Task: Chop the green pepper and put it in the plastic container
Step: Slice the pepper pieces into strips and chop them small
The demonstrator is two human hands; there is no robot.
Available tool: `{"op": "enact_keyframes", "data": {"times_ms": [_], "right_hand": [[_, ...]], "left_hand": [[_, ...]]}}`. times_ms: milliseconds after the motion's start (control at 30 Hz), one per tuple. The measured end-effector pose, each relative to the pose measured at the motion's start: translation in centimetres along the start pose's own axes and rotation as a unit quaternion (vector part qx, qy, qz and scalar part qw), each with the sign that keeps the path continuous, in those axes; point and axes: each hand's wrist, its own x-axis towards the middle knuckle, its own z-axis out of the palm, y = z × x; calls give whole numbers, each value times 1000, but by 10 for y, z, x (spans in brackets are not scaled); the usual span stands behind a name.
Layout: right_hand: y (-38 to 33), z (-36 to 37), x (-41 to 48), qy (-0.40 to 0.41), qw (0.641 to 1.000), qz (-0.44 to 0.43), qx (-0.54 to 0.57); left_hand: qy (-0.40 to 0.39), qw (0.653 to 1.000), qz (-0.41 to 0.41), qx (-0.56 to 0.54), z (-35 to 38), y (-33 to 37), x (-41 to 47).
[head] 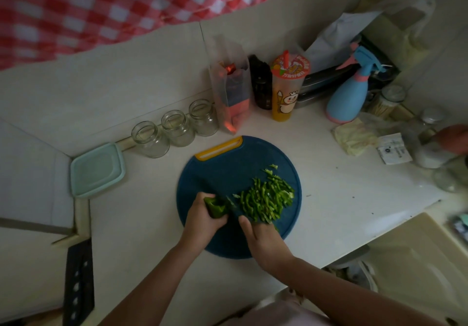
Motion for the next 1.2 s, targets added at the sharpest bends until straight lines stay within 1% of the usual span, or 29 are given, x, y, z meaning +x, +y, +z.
{"op": "enact_keyframes", "data": {"times_ms": [167, 300, 433, 500, 700, 867, 967, 1067, 1200], "right_hand": [[1, 3, -5, -30, 997, -39, -55], [3, 6, -6, -8, 997, -24, -74], [0, 7, -7, 18, 989, -29, -142], [1, 8, -6, 14, 987, -25, -161], [-3, 9, -5, 14, 988, -9, -155], [-5, 11, 1, 10, 984, 6, -179], [-5, 10, 7, -10, 987, 14, -158], [-7, 11, 16, -42, 981, 4, -190], [-23, 17, 30, -42, 982, 29, -181]], "left_hand": [[-6, 1000, -12, 11, -1, 1, 1], [0, 1000, -15, 16, -1, 2, -1], [1, 1000, -15, 6, 0, 4, -2], [2, 1000, -13, 1, 1, 5, -2], [-4, 1000, -15, 2, 1, 6, 1], [-16, 1000, -18, 5, 0, 6, 4], [-24, 999, -22, 7, -1, 6, 8], [-30, 999, -24, 10, -2, 7, 11], [-31, 999, -30, 15, -3, 4, 10]]}}
